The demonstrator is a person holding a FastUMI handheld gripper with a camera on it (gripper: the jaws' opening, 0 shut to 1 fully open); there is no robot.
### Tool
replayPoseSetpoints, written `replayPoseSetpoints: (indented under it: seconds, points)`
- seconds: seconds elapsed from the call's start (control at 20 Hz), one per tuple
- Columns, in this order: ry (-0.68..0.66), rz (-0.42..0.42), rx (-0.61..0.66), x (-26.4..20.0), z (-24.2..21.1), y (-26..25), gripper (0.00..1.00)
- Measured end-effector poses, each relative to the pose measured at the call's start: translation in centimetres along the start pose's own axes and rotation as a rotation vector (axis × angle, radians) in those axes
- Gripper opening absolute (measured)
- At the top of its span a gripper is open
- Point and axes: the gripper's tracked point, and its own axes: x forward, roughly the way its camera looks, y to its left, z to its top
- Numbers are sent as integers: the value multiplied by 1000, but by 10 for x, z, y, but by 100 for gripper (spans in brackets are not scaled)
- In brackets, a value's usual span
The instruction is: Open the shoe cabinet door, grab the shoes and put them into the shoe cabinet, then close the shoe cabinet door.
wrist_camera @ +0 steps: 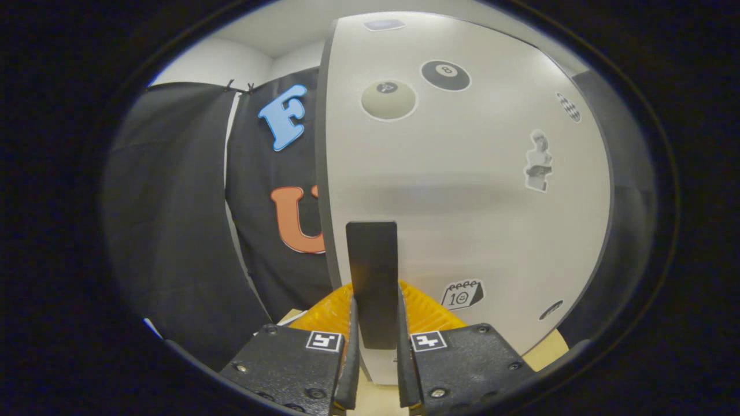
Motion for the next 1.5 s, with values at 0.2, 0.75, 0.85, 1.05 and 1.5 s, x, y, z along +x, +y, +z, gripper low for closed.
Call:
replayPoseSetpoints:
  seconds: [0.2, 0.75, 0.85, 1.05, 1.5]
  points:
    - [-10, 78, -12, -23, -3, 3, 30]
    - [-47, 281, -21, -98, -7, -6, 30]
    - [-55, 293, -16, -104, -8, -11, 30]
    - [-66, 301, -17, -119, -9, -21, 30]
    - [-87, 268, -37, -153, -11, -57, 30]
